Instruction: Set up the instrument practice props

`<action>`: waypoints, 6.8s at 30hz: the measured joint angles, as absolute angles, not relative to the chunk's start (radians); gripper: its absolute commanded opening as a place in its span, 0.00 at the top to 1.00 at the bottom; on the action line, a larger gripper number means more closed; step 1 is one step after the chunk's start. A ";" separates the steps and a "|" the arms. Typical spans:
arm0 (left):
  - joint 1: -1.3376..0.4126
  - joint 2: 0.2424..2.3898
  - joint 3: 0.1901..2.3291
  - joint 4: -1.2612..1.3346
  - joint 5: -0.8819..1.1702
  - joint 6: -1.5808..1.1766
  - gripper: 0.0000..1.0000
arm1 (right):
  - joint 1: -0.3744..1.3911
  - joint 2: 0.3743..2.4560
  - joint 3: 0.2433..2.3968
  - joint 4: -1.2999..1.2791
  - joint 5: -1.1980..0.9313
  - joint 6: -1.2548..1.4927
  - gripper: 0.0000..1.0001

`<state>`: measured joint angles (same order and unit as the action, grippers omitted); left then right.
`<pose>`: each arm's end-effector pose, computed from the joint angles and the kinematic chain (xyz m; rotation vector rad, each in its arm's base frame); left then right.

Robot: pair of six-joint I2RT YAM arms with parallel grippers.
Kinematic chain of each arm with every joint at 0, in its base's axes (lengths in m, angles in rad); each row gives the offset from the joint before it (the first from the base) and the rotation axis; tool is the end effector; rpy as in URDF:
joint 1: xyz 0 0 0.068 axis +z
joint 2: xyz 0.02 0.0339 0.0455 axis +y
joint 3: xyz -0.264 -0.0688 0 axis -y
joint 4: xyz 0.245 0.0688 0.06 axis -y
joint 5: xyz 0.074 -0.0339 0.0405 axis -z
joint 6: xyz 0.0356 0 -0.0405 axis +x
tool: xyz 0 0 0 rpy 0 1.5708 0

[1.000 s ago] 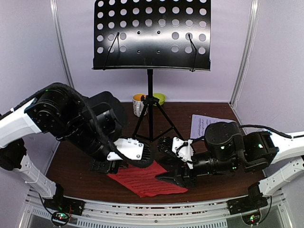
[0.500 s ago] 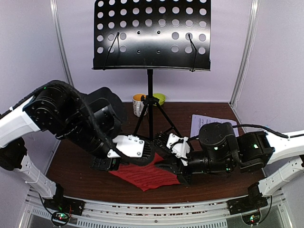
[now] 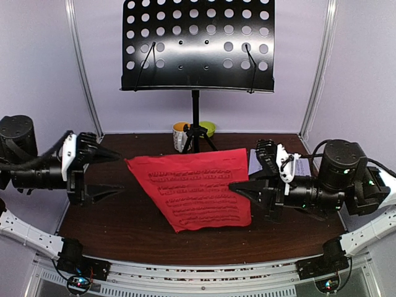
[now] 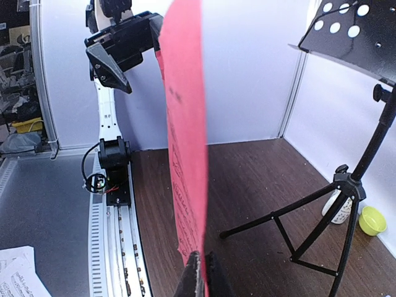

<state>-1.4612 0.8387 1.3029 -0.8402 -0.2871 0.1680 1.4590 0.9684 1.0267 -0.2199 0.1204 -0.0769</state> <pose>0.0249 -0.1344 0.4335 1.2973 1.4894 -0.5789 0.0287 0.2176 0.3876 -1.1955 1.3721 0.9004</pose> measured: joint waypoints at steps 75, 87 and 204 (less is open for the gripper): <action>-0.760 1.378 1.964 -0.590 -0.184 0.056 0.50 | 1.169 1.416 2.038 -0.231 0.237 -0.325 1.00; -0.725 1.499 2.056 -0.603 -0.130 0.025 0.56 | 1.119 1.491 2.077 -0.191 0.271 -0.390 1.00; -0.712 1.266 1.309 0.410 0.190 0.235 1.00 | 1.089 1.780 2.254 -0.004 0.345 -0.715 1.00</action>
<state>-0.7120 1.2655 1.3087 0.4095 0.1902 0.2348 1.0885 1.7798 2.2543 -0.0040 0.3450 -0.7155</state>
